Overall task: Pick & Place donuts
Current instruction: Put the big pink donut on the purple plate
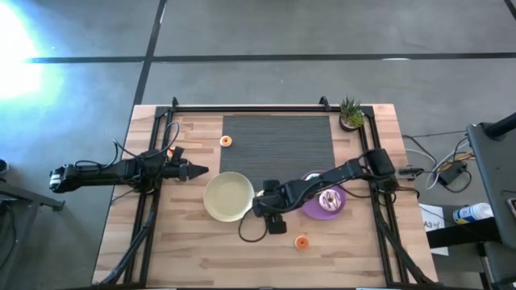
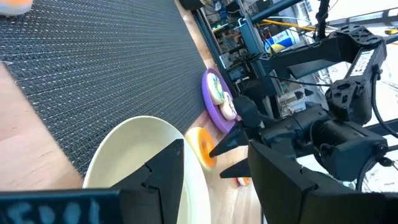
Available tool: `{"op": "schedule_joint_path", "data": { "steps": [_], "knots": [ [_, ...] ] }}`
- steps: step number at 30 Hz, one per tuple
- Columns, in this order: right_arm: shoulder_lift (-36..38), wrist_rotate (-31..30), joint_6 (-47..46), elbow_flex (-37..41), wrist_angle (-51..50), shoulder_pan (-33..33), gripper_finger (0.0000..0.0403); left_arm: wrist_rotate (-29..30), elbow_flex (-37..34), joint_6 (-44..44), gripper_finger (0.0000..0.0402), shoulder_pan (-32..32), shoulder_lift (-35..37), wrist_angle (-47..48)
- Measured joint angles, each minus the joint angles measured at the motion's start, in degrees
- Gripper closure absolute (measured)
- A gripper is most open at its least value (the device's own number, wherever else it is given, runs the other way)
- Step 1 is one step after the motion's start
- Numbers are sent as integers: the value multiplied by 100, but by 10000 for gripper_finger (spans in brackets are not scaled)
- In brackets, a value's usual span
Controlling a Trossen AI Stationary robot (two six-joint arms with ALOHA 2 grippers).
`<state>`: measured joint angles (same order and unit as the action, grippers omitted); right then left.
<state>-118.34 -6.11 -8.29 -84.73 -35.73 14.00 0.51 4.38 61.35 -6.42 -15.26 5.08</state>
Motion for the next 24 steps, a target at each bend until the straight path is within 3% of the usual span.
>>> {"op": "schedule_joint_path", "data": {
  "steps": [8, 13, 16, 22, 24],
  "knots": [
    [-179, -581, -252, 0, 9, -7, 184, -4, 0, -20, 248, 0, -1, 21],
    [-175, -386, -597, 37, 1, -32, 197, -4, 0, -23, 248, 1, -1, 19],
    [-135, -236, -1049, 39, -2, -59, 239, -6, 0, -23, 248, 1, 0, 19],
    [25, -224, -2117, 117, 122, -217, 362, -9, 0, -27, 248, -2, -1, -4],
    [164, -303, -2439, 151, 168, -263, 383, -7, -2, -77, 248, 1, -1, -70]
  ]
}}
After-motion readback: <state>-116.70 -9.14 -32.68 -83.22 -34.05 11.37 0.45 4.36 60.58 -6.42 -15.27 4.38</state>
